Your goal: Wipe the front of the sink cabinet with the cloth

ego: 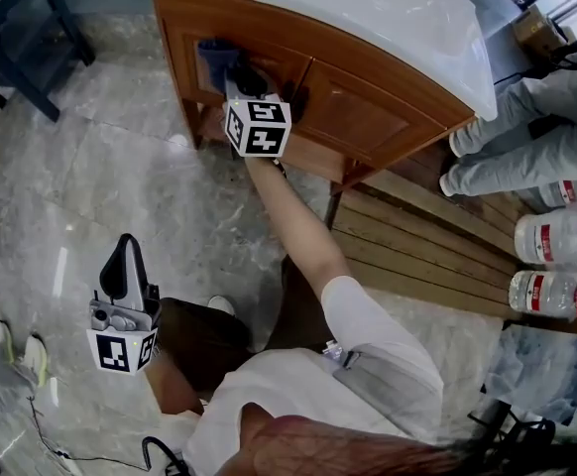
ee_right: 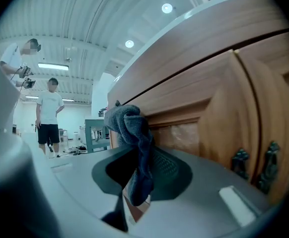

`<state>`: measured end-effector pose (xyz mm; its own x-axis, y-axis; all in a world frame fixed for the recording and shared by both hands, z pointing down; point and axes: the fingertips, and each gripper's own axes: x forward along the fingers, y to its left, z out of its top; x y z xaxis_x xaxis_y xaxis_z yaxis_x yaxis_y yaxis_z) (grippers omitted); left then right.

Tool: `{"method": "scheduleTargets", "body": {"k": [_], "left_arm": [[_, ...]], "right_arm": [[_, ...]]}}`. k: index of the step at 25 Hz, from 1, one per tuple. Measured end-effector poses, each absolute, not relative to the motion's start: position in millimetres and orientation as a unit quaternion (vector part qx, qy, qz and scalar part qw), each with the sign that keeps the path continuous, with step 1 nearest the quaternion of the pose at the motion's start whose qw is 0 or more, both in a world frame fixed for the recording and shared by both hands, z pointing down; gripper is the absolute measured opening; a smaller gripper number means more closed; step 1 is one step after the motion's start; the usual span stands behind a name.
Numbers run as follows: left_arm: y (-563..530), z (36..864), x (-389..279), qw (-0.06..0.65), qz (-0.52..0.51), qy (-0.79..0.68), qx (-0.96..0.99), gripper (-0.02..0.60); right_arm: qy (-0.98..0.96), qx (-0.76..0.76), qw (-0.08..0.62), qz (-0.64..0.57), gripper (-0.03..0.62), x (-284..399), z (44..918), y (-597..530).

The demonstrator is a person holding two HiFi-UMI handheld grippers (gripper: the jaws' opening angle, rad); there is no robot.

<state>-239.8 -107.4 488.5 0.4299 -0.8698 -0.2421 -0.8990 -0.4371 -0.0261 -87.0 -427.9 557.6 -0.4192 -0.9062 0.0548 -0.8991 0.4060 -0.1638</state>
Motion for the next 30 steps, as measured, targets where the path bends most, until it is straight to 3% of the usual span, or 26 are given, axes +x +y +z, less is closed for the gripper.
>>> {"method": "scheduleTargets", "body": {"k": [11,30], "left_arm": [[-113.1,497.4,-229.6,0.067,0.098,0.509,-0.853,-0.005],[-127.5,502.8,-181.7,0.054,0.109,0.458,-0.881,-0.005]], "right_arm": [[0.81,-0.578,0.068,-0.072,0.08,22.8,542.2,-369.4],[0.661,-0.742,0.086,-0.07,0.08,284.5,549.3,-258.1]]}}
